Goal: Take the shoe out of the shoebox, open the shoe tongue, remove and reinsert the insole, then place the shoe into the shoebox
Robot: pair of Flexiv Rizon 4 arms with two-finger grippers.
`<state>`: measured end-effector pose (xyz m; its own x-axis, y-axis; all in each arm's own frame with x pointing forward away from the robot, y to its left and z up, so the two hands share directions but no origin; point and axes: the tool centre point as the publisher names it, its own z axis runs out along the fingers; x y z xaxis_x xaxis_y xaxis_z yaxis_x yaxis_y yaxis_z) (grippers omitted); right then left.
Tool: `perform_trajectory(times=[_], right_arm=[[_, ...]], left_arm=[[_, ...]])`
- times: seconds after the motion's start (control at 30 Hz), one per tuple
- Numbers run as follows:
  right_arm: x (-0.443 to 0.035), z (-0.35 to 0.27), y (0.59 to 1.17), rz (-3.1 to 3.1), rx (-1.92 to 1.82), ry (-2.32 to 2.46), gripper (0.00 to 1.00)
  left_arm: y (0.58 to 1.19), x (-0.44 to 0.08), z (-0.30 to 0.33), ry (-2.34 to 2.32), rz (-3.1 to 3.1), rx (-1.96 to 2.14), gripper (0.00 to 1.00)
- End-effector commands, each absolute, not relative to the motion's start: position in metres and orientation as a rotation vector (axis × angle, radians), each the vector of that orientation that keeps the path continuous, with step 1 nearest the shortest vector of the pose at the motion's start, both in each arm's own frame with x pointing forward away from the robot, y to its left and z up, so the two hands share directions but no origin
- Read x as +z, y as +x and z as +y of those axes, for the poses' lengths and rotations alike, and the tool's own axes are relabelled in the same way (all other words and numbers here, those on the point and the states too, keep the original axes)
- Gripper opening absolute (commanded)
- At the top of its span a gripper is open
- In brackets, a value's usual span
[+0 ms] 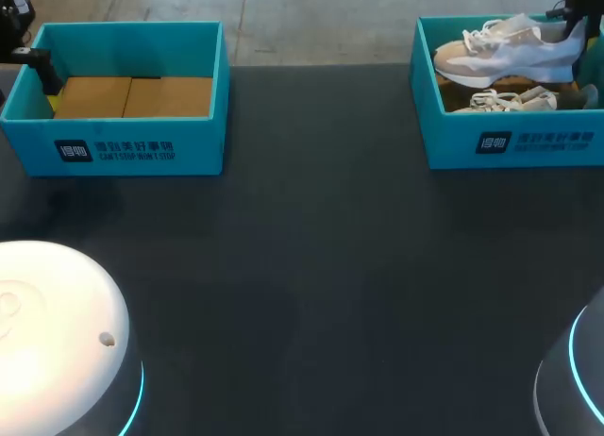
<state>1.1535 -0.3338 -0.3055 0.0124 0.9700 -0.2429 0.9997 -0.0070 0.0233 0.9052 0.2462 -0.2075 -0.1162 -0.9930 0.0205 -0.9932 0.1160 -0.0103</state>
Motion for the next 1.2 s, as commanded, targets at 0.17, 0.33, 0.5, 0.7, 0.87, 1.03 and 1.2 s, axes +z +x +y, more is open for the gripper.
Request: perform_trajectory(times=[0.17,0.33,0.5,0.7,0.87,1.03,1.2], right_arm=[[-0.307,-0.339,1.156,2.056,-0.234,2.124,0.0],[-0.308,-0.339,1.162,2.044,-0.222,2.112,0.0],[-0.311,-0.336,1.166,2.024,-0.206,2.127,0.0],[-0.312,-0.338,1.171,2.009,-0.203,2.135,0.0],[-0.318,-0.341,1.172,2.001,-0.219,2.129,0.0],[-0.322,-0.344,1.167,1.998,-0.214,2.134,0.0],[-0.328,-0.344,1.164,2.005,-0.214,2.125,0.0]], left_arm=[[0.904,-0.207,0.246,2.084,-2.342,0.032,1.0],[0.904,-0.207,0.246,2.084,-2.342,0.032,1.0],[0.904,-0.207,0.246,2.084,-2.342,0.032,1.0],[0.904,-0.207,0.246,2.084,-2.342,0.032,1.0],[0.904,-0.207,0.246,2.084,-2.342,0.032,1.0],[0.904,-0.207,0.246,2.084,-2.342,0.032,1.0],[0.904,-0.207,0.246,2.084,-2.342,0.032,1.0]])
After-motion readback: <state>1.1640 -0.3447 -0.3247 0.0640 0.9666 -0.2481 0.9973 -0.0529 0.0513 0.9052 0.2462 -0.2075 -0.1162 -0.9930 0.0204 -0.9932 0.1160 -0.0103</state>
